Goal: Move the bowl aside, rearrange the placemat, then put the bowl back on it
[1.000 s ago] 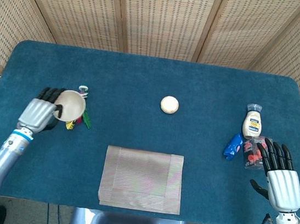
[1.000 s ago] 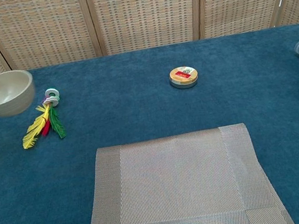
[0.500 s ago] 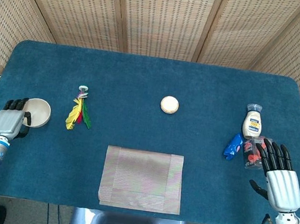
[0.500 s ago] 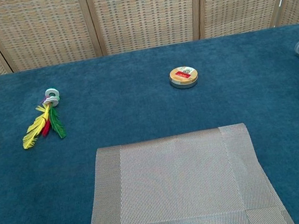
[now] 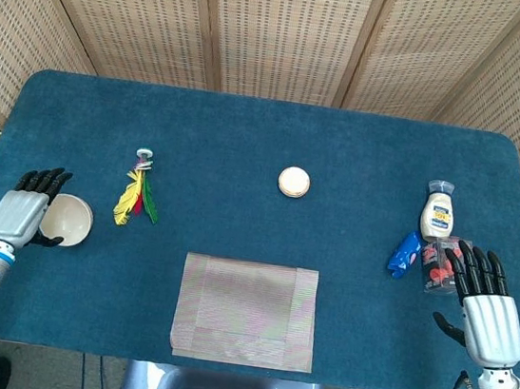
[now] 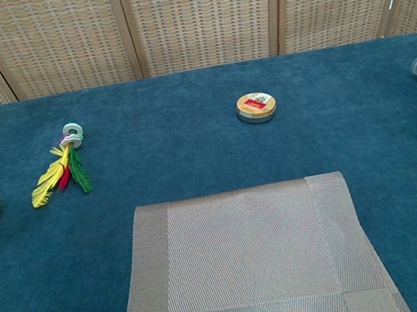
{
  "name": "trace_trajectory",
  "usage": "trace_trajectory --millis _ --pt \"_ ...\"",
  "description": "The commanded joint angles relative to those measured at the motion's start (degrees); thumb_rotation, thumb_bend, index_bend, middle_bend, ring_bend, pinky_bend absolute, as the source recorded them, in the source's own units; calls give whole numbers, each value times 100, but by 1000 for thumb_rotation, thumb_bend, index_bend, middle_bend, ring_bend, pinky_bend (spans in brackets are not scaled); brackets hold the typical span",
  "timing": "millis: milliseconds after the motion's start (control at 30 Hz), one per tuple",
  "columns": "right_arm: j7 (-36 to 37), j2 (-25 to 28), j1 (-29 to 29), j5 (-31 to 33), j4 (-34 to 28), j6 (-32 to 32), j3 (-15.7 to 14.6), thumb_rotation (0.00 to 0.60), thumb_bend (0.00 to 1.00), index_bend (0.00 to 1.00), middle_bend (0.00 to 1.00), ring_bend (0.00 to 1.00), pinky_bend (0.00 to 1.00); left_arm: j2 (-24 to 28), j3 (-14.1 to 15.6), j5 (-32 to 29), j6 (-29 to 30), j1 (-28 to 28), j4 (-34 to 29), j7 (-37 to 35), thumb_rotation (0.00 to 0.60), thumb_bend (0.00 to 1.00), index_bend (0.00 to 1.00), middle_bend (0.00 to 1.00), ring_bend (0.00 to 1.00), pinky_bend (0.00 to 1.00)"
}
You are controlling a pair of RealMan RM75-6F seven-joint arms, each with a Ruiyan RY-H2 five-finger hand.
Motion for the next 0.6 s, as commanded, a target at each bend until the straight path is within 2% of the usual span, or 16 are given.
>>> trace_trajectory --millis 33,133,233,300,433,600 --pt "11 5 -3 8 0 8 9 600 0 36 0 0 0 204 259 1050 143 37 -336 -489 600 0 0 0 0 0" --pt "33 16 -8 13 2 21 19 600 0 37 0 0 0 253 414 1666 50 -54 -446 -900 600 0 7 0 0 0" --pt "50 26 -15 17 1 38 26 600 0 37 0 0 0 229 510 2126 67 -127 -428 -1078 600 0 60 0 0 0" --pt "63 35 -22 21 1 57 35 600 0 38 0 0 0 153 652 2677 86 -226 -355 -1201 600 0 112 0 0 0" --pt "75 42 -25 29 2 55 40 600 0 37 0 0 0 -123 950 3631 22 -487 -88 -1426 600 0 196 0 0 0" --pt "65 39 -27 47 7 42 43 600 0 37 0 0 0 -597 1141 4383 -129 -861 295 -1561 600 43 307 0 0 0"
